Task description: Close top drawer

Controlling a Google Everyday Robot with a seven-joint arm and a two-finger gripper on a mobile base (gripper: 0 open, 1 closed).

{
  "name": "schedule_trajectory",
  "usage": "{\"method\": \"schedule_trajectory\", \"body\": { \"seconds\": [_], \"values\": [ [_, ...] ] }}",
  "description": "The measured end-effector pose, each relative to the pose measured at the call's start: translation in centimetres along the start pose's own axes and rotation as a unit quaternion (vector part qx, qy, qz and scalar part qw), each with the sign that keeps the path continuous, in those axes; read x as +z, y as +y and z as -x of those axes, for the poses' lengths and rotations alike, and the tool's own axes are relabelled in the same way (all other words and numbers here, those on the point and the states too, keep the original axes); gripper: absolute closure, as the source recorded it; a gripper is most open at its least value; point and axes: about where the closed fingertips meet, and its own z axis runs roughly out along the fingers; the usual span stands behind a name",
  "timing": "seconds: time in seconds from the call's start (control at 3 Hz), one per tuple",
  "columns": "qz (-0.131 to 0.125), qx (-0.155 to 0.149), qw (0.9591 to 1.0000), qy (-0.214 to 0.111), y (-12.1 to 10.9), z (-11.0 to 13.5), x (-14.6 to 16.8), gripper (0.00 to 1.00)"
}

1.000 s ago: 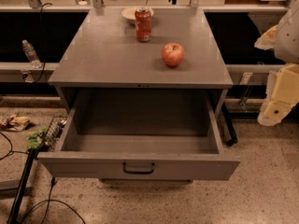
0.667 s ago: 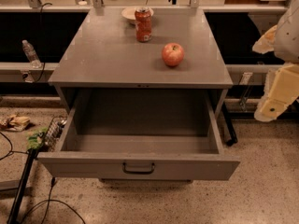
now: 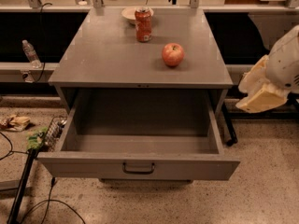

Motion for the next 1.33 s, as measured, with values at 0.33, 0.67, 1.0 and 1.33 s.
{"method": "schedule_trajectory", "body": {
  "seconds": [0.33,0.67,1.0,1.33],
  "values": [
    [0.009,0.027,0.9983,-0.052,3.1,-0.7,4.5,0.83],
    [0.013,0.047,0.9921,-0.115,6.8,-1.2,11.4,1.0],
    [-0.01,0.054,0.9885,-0.141,8.8,-1.6,15.0,1.0],
    [-0.047,0.067,0.9847,-0.154,9.5,-2.2,17.1,1.0]
  ]
}}
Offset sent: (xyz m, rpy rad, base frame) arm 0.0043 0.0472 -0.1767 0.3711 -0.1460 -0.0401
